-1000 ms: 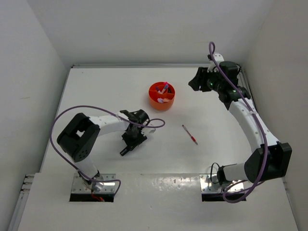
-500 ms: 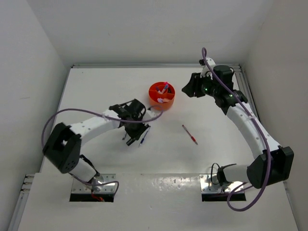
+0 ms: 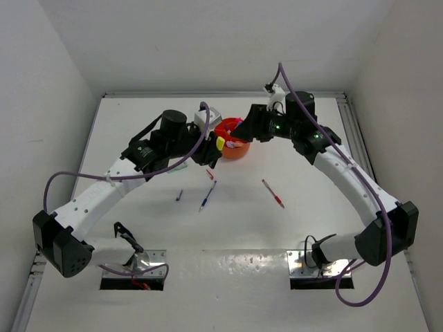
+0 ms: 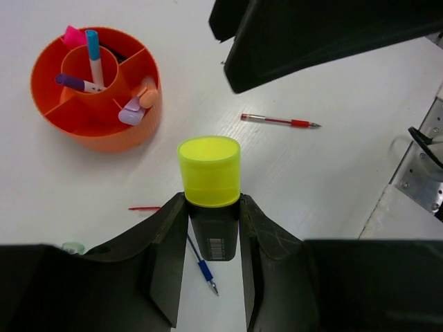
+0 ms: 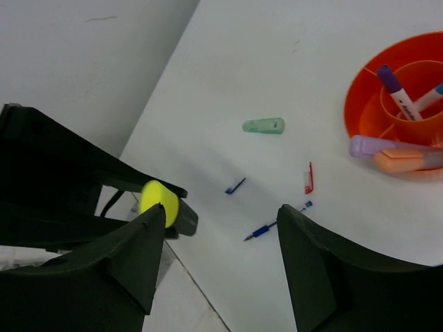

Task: Sort the stationery into containers
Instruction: Pick up the pen from the center of the board.

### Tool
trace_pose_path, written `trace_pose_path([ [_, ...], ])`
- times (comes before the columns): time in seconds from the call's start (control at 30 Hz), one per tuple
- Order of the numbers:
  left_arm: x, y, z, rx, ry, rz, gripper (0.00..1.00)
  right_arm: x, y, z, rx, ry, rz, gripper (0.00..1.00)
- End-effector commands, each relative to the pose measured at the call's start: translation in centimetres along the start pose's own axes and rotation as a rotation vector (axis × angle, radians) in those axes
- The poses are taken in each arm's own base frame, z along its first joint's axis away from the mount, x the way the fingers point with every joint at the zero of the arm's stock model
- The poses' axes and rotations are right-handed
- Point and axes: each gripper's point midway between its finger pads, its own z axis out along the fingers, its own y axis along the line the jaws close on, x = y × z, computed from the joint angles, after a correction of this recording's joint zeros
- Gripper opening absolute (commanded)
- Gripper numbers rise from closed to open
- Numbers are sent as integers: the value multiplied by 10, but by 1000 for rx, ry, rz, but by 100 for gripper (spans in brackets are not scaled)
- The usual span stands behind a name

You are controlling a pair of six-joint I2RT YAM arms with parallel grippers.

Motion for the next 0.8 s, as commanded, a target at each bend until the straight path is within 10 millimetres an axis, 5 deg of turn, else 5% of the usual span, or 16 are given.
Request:
trace_pose_path([
  [0.0,-22,-11,1,52,-63,-36,18,-20,28,6,-80,-43,17,65],
  [0.47,-28,-12,3,60,-68,-20,18,7,57,26,-150,38,-79,62],
  [0.7,-31,-11,2,54,-77,-17,18,15,50,34,-117,55,-98,30],
  [0.77,-33,-9,1,48,-81,-15,27,14,45,36,-100,50,-110,16],
])
